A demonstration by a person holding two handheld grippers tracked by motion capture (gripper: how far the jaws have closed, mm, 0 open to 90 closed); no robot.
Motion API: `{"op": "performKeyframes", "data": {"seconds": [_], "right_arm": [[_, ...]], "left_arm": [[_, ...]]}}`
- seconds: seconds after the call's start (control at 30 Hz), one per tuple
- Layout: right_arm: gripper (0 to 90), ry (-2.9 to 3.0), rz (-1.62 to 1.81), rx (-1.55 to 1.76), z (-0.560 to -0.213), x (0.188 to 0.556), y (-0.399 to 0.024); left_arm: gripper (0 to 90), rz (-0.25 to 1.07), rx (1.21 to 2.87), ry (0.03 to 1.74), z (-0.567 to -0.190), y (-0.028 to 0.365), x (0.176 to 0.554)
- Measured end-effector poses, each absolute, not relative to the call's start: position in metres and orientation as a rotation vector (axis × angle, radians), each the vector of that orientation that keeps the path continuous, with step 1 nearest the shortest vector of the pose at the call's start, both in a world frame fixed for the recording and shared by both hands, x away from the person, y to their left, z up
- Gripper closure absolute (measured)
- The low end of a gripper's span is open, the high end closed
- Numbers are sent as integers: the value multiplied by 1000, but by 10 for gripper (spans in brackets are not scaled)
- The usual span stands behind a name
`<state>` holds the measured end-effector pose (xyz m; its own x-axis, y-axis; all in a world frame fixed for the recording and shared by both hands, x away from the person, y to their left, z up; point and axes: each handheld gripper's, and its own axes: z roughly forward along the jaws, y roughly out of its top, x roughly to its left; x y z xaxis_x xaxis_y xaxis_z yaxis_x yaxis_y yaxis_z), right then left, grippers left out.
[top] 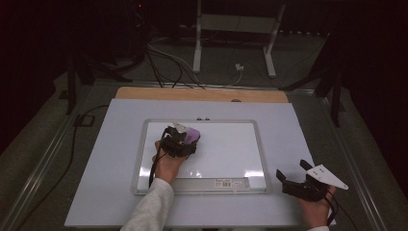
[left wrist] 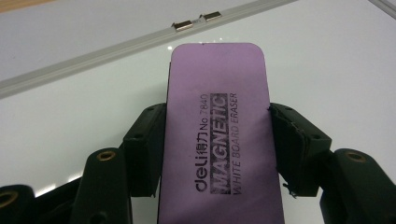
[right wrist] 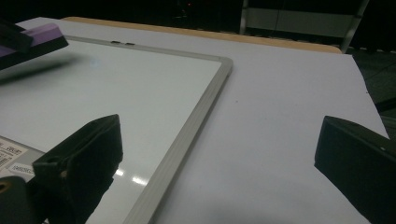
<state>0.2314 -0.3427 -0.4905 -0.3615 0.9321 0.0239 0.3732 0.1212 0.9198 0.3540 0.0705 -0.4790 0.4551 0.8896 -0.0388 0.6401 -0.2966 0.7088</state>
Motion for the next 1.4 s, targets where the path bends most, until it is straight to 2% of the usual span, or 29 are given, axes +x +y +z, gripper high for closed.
{"op": "performKeyframes", "data": {"seconds": [0.7,0.93,1.1,1.17,1.27,1.4], "right_arm": [[13,1826,1217,1261,-492,231,-340],[13,1830,1215,1257,-492,232,-339],[13,1830,1216,1256,-492,232,-338],[13,1829,1215,1260,-492,232,-339],[13,1825,1218,1262,-492,231,-340],[13,1824,1220,1260,-491,231,-340]], "left_arm": [[416,445,1990,1424,-487,144,285],[408,439,1969,1449,-493,158,277],[264,518,1986,1407,-490,155,275],[245,555,1997,1365,-486,152,272],[258,589,2026,1289,-481,148,266],[327,580,2070,1272,-484,148,263]]}}
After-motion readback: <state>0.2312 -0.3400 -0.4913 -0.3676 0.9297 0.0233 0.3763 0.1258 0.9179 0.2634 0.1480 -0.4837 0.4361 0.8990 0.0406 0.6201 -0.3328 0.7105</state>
